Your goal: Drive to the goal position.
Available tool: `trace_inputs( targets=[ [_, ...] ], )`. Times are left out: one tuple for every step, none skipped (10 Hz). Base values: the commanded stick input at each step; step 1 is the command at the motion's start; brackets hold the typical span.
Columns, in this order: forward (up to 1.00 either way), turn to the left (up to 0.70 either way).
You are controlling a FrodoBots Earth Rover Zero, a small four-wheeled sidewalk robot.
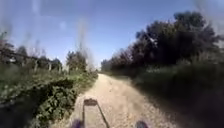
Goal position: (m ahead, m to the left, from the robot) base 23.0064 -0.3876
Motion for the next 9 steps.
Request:
trace_inputs(
  targets=[
    [0.7,0.0],
    [0.7,0.0],
    [0.7,0.0],
    [0.7,0.0],
    [0.7,0.0],
    [0.7,0.0],
    [0.7,0.0],
    [0.7,0.0],
    [0.7,0.0]
  ],
)
